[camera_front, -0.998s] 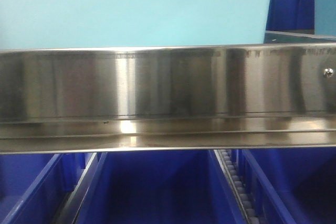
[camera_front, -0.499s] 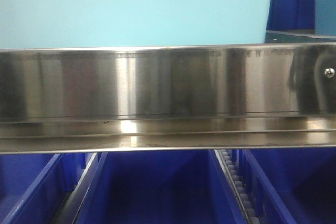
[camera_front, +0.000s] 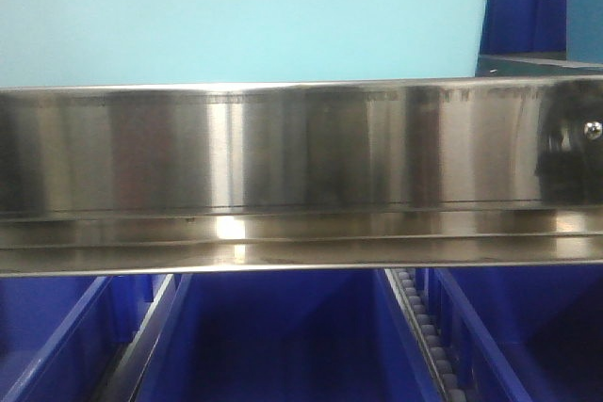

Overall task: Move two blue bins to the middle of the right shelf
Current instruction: 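Close both grippers on opposite walls of the teal bin, then lift the teal bin up off the shelf with both grippers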

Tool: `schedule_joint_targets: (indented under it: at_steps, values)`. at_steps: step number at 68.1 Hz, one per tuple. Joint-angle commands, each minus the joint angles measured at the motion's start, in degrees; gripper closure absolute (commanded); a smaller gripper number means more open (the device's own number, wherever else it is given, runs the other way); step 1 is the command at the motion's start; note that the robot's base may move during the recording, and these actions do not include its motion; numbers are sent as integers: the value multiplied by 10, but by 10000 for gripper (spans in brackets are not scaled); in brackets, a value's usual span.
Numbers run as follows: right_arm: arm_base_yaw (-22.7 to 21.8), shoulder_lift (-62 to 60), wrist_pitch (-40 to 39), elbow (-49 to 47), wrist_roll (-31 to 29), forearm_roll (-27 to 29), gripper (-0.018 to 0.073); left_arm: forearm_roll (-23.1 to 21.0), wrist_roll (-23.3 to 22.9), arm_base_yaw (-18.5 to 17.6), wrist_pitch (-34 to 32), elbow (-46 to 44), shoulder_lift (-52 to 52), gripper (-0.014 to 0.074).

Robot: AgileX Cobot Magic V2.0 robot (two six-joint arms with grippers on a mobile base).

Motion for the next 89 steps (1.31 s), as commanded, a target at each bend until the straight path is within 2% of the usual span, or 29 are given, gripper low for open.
schedule_joint_targets:
  at_steps: [1,9,36,40,50,56,62,70,72,89]
  values:
    - [1,15,-5,-5,8,0,0,-14,-5,7,-1,-5,27,18]
    - [2,35,-3,-5,8,5,0,-54,-5,26,-1,-5,56,18]
    - [2,57,-23,-5,18,5,0,-54,0,30,-1,-5,107,36]
    - [2,58,-23,-5,18,5,0,-54,0,30,-1,-5,107,78]
    - [2,70,-16,-5,18,5,16,-54,-5,30,-1,-6,107,321]
    - [2,78,-4,-5,18,5,119,-54,-5,30,-1,-6,107,508]
    - [2,85,8,-5,18,5,327,-54,-5,30,-1,-6,107,695]
    - [2,86,9,-5,18,5,671,-54,-5,30,-1,-6,107,707]
    - [2,86,9,-5,18,5,725,-54,-5,30,-1,-6,107,707]
    - [2,79,9,-5,18,5,713,-54,-5,30,-1,-6,100,707]
